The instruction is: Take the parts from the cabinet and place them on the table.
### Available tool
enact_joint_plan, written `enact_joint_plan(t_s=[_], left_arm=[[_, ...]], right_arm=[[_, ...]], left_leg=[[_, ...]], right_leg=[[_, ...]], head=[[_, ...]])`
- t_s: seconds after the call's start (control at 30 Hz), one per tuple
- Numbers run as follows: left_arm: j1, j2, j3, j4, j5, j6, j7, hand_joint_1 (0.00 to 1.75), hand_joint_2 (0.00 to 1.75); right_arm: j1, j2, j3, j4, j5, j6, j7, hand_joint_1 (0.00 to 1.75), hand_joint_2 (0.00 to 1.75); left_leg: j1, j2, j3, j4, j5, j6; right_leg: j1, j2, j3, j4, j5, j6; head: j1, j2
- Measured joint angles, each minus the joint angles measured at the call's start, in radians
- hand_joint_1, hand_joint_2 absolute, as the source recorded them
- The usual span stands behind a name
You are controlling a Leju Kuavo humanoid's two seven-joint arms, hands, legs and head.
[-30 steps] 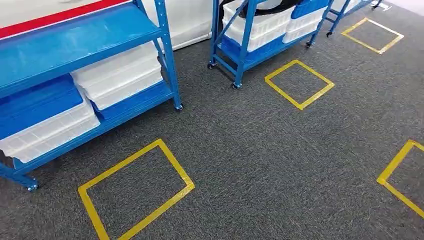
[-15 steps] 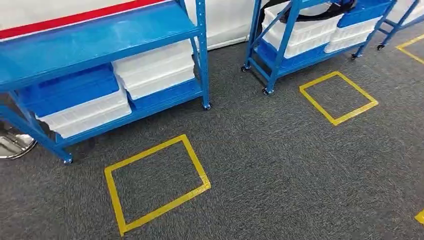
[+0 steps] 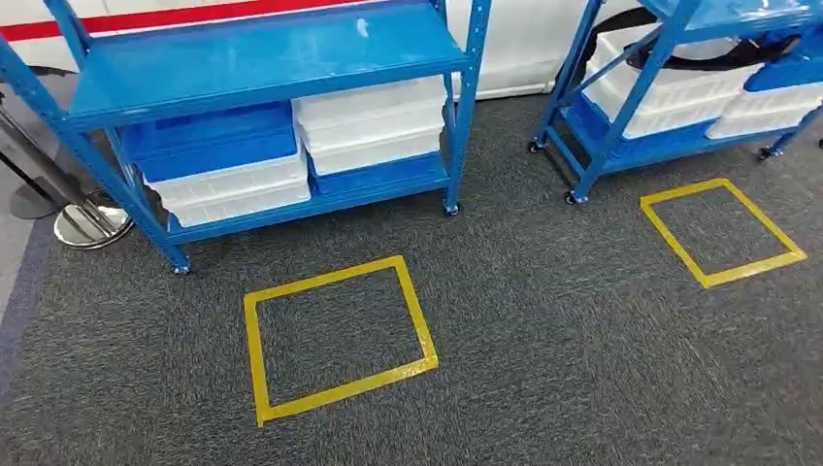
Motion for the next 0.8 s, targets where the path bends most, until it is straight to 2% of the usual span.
enact_joint_plan(t_s=[0.03, 0.07, 0.1, 0.13, 0.17, 0.2, 0.23, 0.3, 0.33, 0.37, 0.4, 0.43, 0.47, 0.53, 0.57, 0.6, 0.63, 0.7, 0.73, 0.8], left_arm=[[-0.001, 0.000, 0.002, 0.000, -0.001, 0.000, 0.000, 0.00, 0.00], [0.000, 0.000, 0.003, 0.000, -0.001, 0.000, 0.000, 0.00, 0.00], [0.001, 0.000, 0.004, 0.000, -0.002, 0.000, 0.000, 0.00, 0.00], [0.002, 0.000, 0.005, 0.000, -0.002, 0.000, 0.000, 0.00, 0.00], [0.002, 0.000, 0.005, 0.000, -0.002, 0.000, 0.000, 0.00, 0.00], [0.001, -0.001, 0.005, 0.000, -0.002, 0.000, 0.000, 0.00, 0.00], [-0.002, -0.002, 0.005, 0.000, -0.002, 0.000, 0.000, 0.00, 0.00], [0.000, -0.002, 0.005, 0.000, -0.002, 0.000, 0.000, 0.00, 0.00], [0.003, -0.002, 0.005, 0.000, -0.002, 0.000, -0.001, 0.00, 0.00], [0.005, -0.002, 0.005, 0.001, -0.003, 0.000, -0.001, 0.00, 0.00], [0.006, -0.003, 0.005, 0.001, -0.003, 0.000, -0.001, 0.00, 0.00], [0.006, -0.003, 0.005, 0.002, -0.004, 0.000, -0.003, 0.00, 0.00], [0.002, -0.003, 0.005, 0.002, -0.003, 0.000, -0.004, 0.00, 0.00], [-0.002, -0.003, 0.007, 0.002, -0.006, 0.000, -0.010, 0.00, 0.00], [-0.001, -0.003, 0.008, 0.002, -0.006, -0.001, -0.012, 0.00, 0.00], [0.002, -0.003, 0.010, 0.002, -0.006, -0.001, -0.013, 0.00, 0.00], [0.004, -0.003, 0.010, 0.002, -0.006, -0.001, -0.014, 0.00, 0.00], [0.004, -0.003, 0.011, 0.002, -0.006, -0.001, -0.016, 0.00, 0.00], [0.003, -0.003, 0.012, 0.002, -0.006, -0.001, -0.016, 0.00, 0.00], [0.002, -0.003, 0.014, 0.002, -0.006, -0.003, -0.019, 0.00, 0.00]], right_arm=[[0.001, 0.000, 0.000, 0.000, 0.001, 0.000, 0.001, 0.00, 0.00], [0.002, 0.000, 0.000, 0.000, 0.002, 0.000, 0.002, 0.00, 0.00], [0.003, 0.000, 0.000, 0.000, 0.002, 0.000, 0.002, 0.00, 0.00], [0.003, 0.000, 0.000, 0.000, 0.002, 0.000, 0.002, 0.00, 0.00], [0.004, -0.001, 0.000, 0.000, 0.002, 0.000, 0.003, 0.00, 0.00], [0.007, -0.002, 0.000, 0.000, 0.002, 0.000, 0.005, 0.00, 0.00], [0.008, -0.003, 0.000, 0.000, 0.002, 0.000, 0.005, 0.00, 0.00], [0.002, -0.003, 0.000, 0.000, 0.002, 0.000, 0.005, 0.00, 0.00], [0.000, -0.003, 0.000, 0.000, 0.002, 0.000, 0.005, 0.00, 0.00], [-0.002, -0.003, 0.000, 0.000, 0.002, 0.000, 0.005, 0.00, 0.00], [-0.002, -0.002, 0.000, 0.000, 0.002, 0.000, 0.006, 0.00, 0.00], [0.002, -0.003, 0.000, 0.000, 0.002, 0.000, 0.006, 0.00, 0.00], [0.004, -0.003, 0.000, 0.000, 0.002, 0.000, 0.006, 0.00, 0.00], [0.008, -0.003, -0.003, 0.000, -0.005, -0.005, 0.005, 0.00, 0.00], [0.007, -0.003, -0.005, 0.000, -0.005, -0.010, 0.005, 0.00, 0.00], [0.007, -0.003, -0.006, 0.000, -0.005, -0.013, 0.005, 0.00, 0.00], [0.005, -0.003, -0.006, 0.000, -0.005, -0.013, 0.004, 0.00, 0.00], [0.003, -0.003, -0.007, 0.000, -0.005, -0.014, 0.004, 0.00, 0.00], [0.003, -0.003, -0.007, 0.000, -0.005, -0.014, 0.005, 0.00, 0.00], [0.002, -0.003, -0.008, 0.000, -0.005, -0.014, 0.007, 0.00, 0.00]], left_leg=[[0.000, -0.012, -0.003, 0.001, 0.000, 0.000], [0.000, -0.026, -0.003, 0.003, 0.001, -0.001], [0.000, -0.039, -0.002, 0.003, 0.001, -0.001], [0.000, -0.054, 0.000, 0.005, 0.001, -0.003], [0.001, -0.070, 0.000, 0.007, 0.001, -0.006], [0.002, -0.082, -0.003, 0.010, 0.000, -0.010], [-0.004, -0.090, -0.009, 0.017, -0.001, -0.019], [0.001, -0.109, -0.017, 0.016, 0.004, -0.032], [0.003, -0.122, -0.019, 0.010, 0.008, -0.041], [0.003, -0.136, -0.023, 0.008, 0.011, -0.051], [0.005, -0.102, -0.025, 0.024, 0.001, -0.050], [0.000, -0.047, -0.043, 0.060, -0.029, -0.052], [0.001, -0.019, -0.077, 0.131, -0.073, -0.055], [0.002, 0.000, -0.145, 0.283, -0.142, -0.060], [0.003, 0.004, -0.159, 0.322, -0.147, -0.062], [0.004, 0.005, -0.147, 0.305, -0.127, -0.063], [0.004, 0.006, -0.114, 0.249, -0.092, -0.061], [0.003, 0.012, -0.011, 0.068, -0.014, -0.053], [-0.002, 0.021, 0.015, 0.016, -0.027, -0.046], [-0.007, 0.019, 0.009, 0.016, -0.022, -0.035]], right_leg=[[-0.001, 0.003, -0.032, 0.062, -0.019, 0.002], [-0.002, 0.004, -0.044, 0.084, -0.012, 0.002], [-0.005, 0.005, -0.036, 0.060, 0.018, 0.003], [-0.007, 0.008, -0.004, -0.012, 0.069, 0.002], [-0.010, 0.021, 0.039, -0.106, 0.122, -0.001], [-0.013, 0.072, 0.074, -0.190, 0.156, -0.004], [-0.013, 0.101, 0.079, -0.210, 0.140, -0.004], [-0.008, 0.077, 0.076, -0.210, 0.144, -0.003], [-0.004, 0.067, 0.077, -0.209, 0.145, -0.009], [-0.011, 0.052, 0.080, -0.220, 0.151, -0.018], [-0.013, 0.034, 0.084, -0.227, 0.156, -0.025], [-0.012, 0.028, 0.085, -0.230, 0.157, -0.033], [-0.008, 0.013, 0.084, -0.230, 0.157, -0.036], [-0.003, -0.011, 0.082, -0.230, 0.155, -0.038], [-0.001, -0.020, 0.082, -0.229, 0.155, -0.038], [-0.001, -0.027, 0.082, -0.228, 0.154, -0.038], [-0.001, -0.031, 0.083, -0.227, 0.153, -0.037], [-0.001, -0.036, 0.087, -0.224, 0.150, -0.032], [0.004, -0.039, 0.086, -0.221, 0.148, -0.028], [0.005, -0.040, 0.084, -0.220, 0.148, -0.017]], head=[[0.000, 0.000], [0.000, 0.000], [0.000, 0.000], [0.000, 0.000], [0.000, 0.000], [0.000, 0.000], [0.000, 0.000], [0.000, 0.000], [0.000, 0.000], [0.000, 0.000], [0.000, 0.000], [-0.001, 0.000], [-0.001, 0.000], [0.000, 0.000], [0.000, 0.000], [0.000, 0.000], [0.000, 0.000], [0.000, 0.000], [0.000, 0.000], [0.000, 0.000]])
